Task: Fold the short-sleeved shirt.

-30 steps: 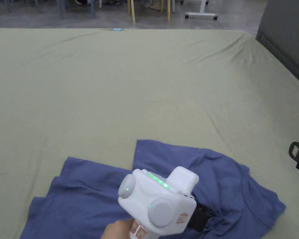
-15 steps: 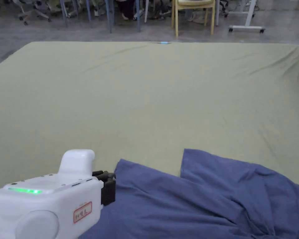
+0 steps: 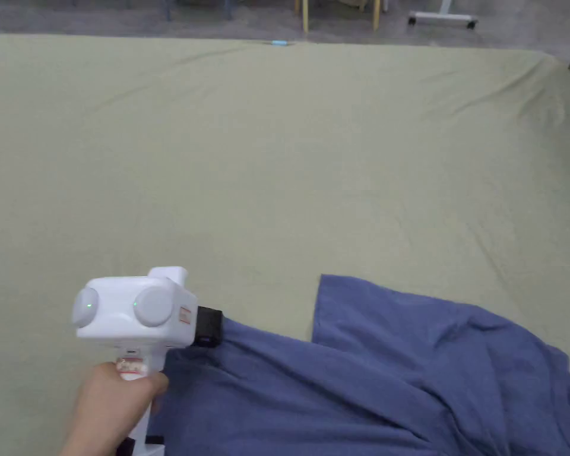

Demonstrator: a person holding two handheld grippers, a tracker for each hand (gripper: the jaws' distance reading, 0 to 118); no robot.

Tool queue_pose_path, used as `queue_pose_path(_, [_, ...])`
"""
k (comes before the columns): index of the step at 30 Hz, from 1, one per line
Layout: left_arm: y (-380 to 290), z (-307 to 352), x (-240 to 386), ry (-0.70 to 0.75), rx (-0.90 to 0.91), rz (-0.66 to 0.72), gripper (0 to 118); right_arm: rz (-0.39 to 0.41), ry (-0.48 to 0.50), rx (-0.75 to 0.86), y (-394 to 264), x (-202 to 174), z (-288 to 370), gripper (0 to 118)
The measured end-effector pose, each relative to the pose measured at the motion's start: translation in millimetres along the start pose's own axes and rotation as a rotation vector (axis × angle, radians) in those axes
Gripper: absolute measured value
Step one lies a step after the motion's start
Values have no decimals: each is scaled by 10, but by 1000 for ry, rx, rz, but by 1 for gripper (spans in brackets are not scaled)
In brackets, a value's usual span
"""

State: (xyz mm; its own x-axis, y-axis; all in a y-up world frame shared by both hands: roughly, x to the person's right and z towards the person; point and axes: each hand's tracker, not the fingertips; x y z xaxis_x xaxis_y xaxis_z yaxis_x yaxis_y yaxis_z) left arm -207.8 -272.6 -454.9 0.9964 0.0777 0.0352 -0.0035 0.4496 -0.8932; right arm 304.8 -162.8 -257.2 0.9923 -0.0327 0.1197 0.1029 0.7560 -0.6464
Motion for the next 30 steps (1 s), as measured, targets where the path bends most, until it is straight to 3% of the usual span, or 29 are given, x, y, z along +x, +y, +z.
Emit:
queue_pose_path(2, [-98, 155, 121, 17, 5, -36, 62, -23, -14, -16, -67, 35, -58, 3])
queue_pose_path(3, [-119, 222, 168, 32, 22, -76, 20, -37, -16, -30, -97, 44, -102, 2])
queue_pose_path(4, [-128, 279, 207, 10, 28, -71, 4, -40, -17, -47, -123, 47, -162, 3])
queue_pose_path(7, [-144, 513, 219, -120, 30, -5, 4, -40, -12, -91, -71, -20, -270, 3])
queue_pose_path(10, [-243, 1038, 176, -163, 179, 59, 4, -4, 57, -65, 161, -177, -305, 4])
queue_pose_path(11, [-289, 1215, 166, -189, 221, 78, 4, 27, 72, -55, 274, -257, -331, 24])
queue_pose_path(12, [-354, 1410, 155, -223, 262, 95, 4, 61, 88, -66, 403, -317, -418, 24])
queue_pose_path(13, [-420, 1576, 150, -243, 294, 118, 4, 89, 90, -79, 554, -413, -532, 36])
queue_pose_path(14, [-448, 1711, 133, -255, 312, 125, 4, 105, 103, -103, 673, -512, -700, 69])
queue_pose_path(15, [-492, 1808, 136, -254, 329, 123, 4, 123, 151, -176, 780, -617, -938, 118])
queue_pose_path(18, [-563, 1879, 130, -233, 336, 132, 4, 130, 201, -340, 1103, -1029, -1687, 118])
queue_pose_path(22, [-580, 1760, 103, -254, 315, 175, 4, 176, 120, -516, 825, -1326, -2491, 118])
queue_pose_path(24, [-565, 1696, 87, -247, 291, 190, 4, 261, 104, -568, 742, -1465, -2615, 104])
queue_pose_path(26, [-554, 1636, 51, -247, 287, 193, 4, 302, 93, -492, 766, -1515, -2490, 101])
queue_pose_path(27, [-544, 1624, 39, -249, 285, 195, 4, 322, 116, -482, 796, -1522, -2419, 82])
queue_pose_path(28, [-537, 1613, 35, -252, 288, 197, 4, 330, 145, -470, 831, -1501, -2352, 55])
queue_pose_path(29, [-536, 1609, 32, -253, 288, 199, 4, 334, 141, -432, 857, -1506, -2285, 18])
queue_pose_path(30, [-527, 1606, 35, -255, 290, 199, 4, 346, 114, -404, 867, -1519, -2238, 6])
